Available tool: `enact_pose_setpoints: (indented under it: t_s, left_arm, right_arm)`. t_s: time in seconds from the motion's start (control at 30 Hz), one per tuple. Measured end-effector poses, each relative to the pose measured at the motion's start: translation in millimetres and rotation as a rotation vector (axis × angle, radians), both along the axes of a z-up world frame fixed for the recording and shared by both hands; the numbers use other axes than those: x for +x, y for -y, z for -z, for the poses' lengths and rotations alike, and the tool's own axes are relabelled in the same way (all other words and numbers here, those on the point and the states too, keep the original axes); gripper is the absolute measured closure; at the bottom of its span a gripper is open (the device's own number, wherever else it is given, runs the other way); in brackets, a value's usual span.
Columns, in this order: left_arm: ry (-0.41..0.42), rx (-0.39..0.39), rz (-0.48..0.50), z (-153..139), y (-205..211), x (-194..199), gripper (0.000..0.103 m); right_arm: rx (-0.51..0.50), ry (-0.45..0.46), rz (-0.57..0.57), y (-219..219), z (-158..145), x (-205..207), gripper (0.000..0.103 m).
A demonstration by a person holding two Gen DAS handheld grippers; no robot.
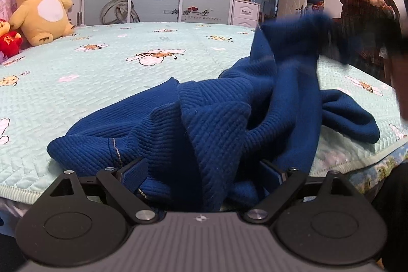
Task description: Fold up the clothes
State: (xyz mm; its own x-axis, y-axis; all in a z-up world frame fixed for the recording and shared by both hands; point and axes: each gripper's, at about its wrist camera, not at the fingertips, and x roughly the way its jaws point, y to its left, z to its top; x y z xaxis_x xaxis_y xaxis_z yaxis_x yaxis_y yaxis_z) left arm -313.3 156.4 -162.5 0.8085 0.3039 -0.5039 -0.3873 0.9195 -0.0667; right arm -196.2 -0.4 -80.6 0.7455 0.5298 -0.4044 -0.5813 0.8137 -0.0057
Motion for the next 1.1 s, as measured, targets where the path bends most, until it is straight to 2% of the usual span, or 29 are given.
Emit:
enact_pose_setpoints:
  t_s: [0.07, 0.13, 0.17, 0.2, 0.33, 0.43, 0.47, 0.57, 0.63, 0.73, 0.77, 0.87, 0.9, 0.93, 0.97, 1.0, 1.03, 1.1]
  left_arm:
    - [0.001, 0.001, 0.000, 0, 0, 0, 0.009]
    - [0.005, -0.005, -0.003, -1, 0, 0, 0.009]
    - [0.008, -0.010, -0.004, -2, -1, 0, 0.009]
    - [0.011, -0.014, -0.006, -3, -1, 0, 0.009]
    - [0.063, -0.012, -0.023, -12, -1, -8, 0.009]
    - [0.082, -0.002, -0.034, -21, -2, -4, 0.009]
    - [0.081, -0.010, -0.032, -24, -3, 0, 0.009]
    - [0.060, -0.054, -0.004, -35, -10, 22, 0.009]
    - [0.025, -0.094, 0.011, -42, -18, 43, 0.009]
    - [-0.012, -0.155, 0.004, -47, -30, 72, 0.009]
    - [-0.024, -0.183, 0.006, -46, -34, 80, 0.009]
    - [-0.068, -0.266, -0.002, -37, -40, 107, 0.009]
    - [-0.083, -0.288, -0.007, -34, -41, 116, 0.013]
    - [-0.104, -0.291, -0.009, -30, -39, 122, 0.029]
    - [-0.125, -0.293, -0.011, -26, -37, 129, 0.039]
    - [-0.126, -0.286, -0.004, -26, -36, 134, 0.062]
    - [-0.113, -0.262, -0.005, -31, -35, 136, 0.076]
    - [-0.079, -0.184, -0.006, -49, -33, 143, 0.084]
  right_arm:
    - [0.081, 0.045, 0.004, -1, -25, 1, 0.084]
    - [0.099, 0.044, -0.017, 1, -28, 4, 0.073]
    - [0.077, 0.026, -0.023, 1, -21, 2, 0.056]
    - [0.057, 0.008, -0.025, 3, -13, -1, 0.046]
    - [0.017, -0.087, 0.050, 41, 37, -21, 0.043]
    - [-0.014, -0.149, 0.113, 58, 52, 2, 0.042]
    - [-0.007, -0.156, 0.133, 60, 48, 6, 0.042]
    - [0.070, -0.152, 0.146, 65, 42, 8, 0.031]
    - [0.095, -0.154, 0.159, 68, 47, 9, 0.030]
    - [0.075, -0.199, 0.182, 53, 55, 20, 0.027]
    - [0.066, -0.209, 0.188, 49, 57, 23, 0.023]
    - [0.020, -0.179, 0.171, 41, 61, 24, 0.020]
    - [0.013, -0.176, 0.165, 42, 63, 26, 0.020]
    - [0.008, -0.173, 0.158, 42, 65, 28, 0.020]
    - [0.010, -0.172, 0.151, 44, 65, 29, 0.020]
    - [0.014, -0.175, 0.145, 47, 67, 30, 0.020]
    - [0.020, -0.178, 0.140, 50, 68, 31, 0.020]
    - [0.040, -0.187, 0.135, 54, 68, 33, 0.020]
